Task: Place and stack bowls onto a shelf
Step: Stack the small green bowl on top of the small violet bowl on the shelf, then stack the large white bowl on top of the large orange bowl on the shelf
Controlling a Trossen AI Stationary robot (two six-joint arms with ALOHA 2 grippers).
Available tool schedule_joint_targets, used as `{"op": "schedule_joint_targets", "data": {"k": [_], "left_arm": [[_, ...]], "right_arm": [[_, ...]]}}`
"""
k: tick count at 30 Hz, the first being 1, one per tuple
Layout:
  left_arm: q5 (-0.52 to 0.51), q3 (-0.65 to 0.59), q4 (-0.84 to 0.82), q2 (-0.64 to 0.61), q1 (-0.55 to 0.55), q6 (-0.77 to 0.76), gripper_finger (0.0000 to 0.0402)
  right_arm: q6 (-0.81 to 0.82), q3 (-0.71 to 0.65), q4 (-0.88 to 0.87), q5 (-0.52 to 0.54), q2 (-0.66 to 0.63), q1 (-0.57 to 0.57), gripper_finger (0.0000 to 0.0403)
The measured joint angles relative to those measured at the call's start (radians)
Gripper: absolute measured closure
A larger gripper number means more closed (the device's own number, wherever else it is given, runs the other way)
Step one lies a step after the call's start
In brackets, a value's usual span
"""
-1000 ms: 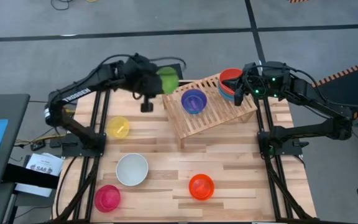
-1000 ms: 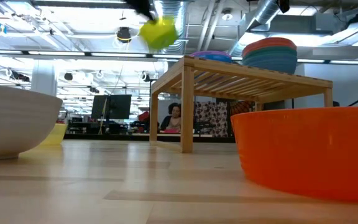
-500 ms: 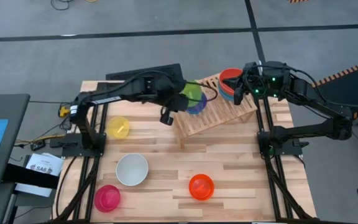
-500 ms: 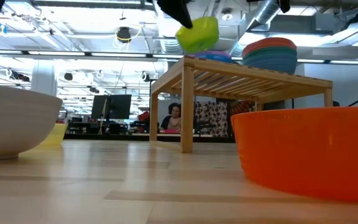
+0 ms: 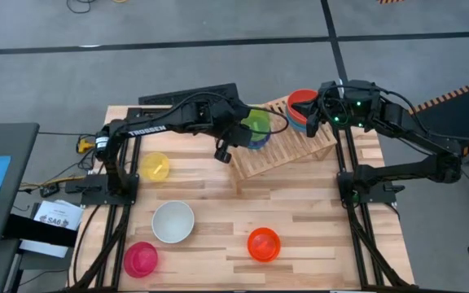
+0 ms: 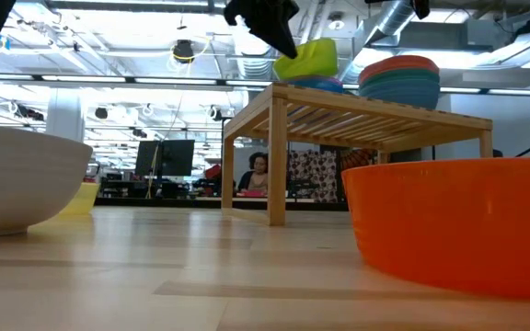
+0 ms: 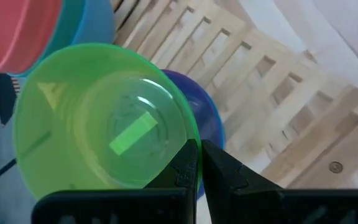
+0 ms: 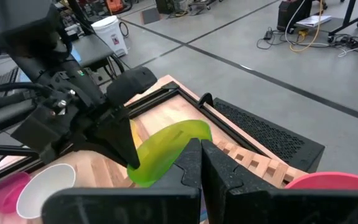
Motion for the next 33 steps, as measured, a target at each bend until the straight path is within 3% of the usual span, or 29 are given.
{"op": "schedule_joint_targets", "data": {"k": [6, 12, 17, 21, 24, 28, 33], "left_arm": [[-0.007, -0.002, 0.021, 0.0, 0.001, -0.007, 0.0385], [0.0, -0.002, 0.024, 0.0, 0.001, -0.023, 0.0323], [-0.076, -0.002, 0.057, 0.0, 0.0, -0.043, 0.0266], [-0.058, 0.019, 0.06, -0.001, 0.001, -0.104, 0.0246], [-0.007, 0.026, 0.047, -0.004, 0.001, -0.235, 0.0252], [0.066, 0.026, 0.02, -0.048, 0.033, -0.374, 0.03], [0.331, -0.024, 0.017, -0.184, 0.117, -0.518, 0.0383]], "right_arm": [[0.0, 0.0, 0.0, 0.0, 0.0, 0.0, 0.0381], [0.0, 0.0, 0.0, 0.0, 0.0, 0.0, 0.0381], [0.001, 0.0, 0.0, 0.0, 0.0, 0.0, 0.038], [0.001, 0.0, 0.0, 0.0, 0.0, 0.0, 0.038], [0.001, 0.0, 0.0, 0.0, 0.0, 0.0, 0.038], [0.001, 0.0, -0.001, 0.0, 0.0, 0.0, 0.038], [0.001, 0.0, -0.005, 0.0, 0.0, 0.0, 0.038]]}}
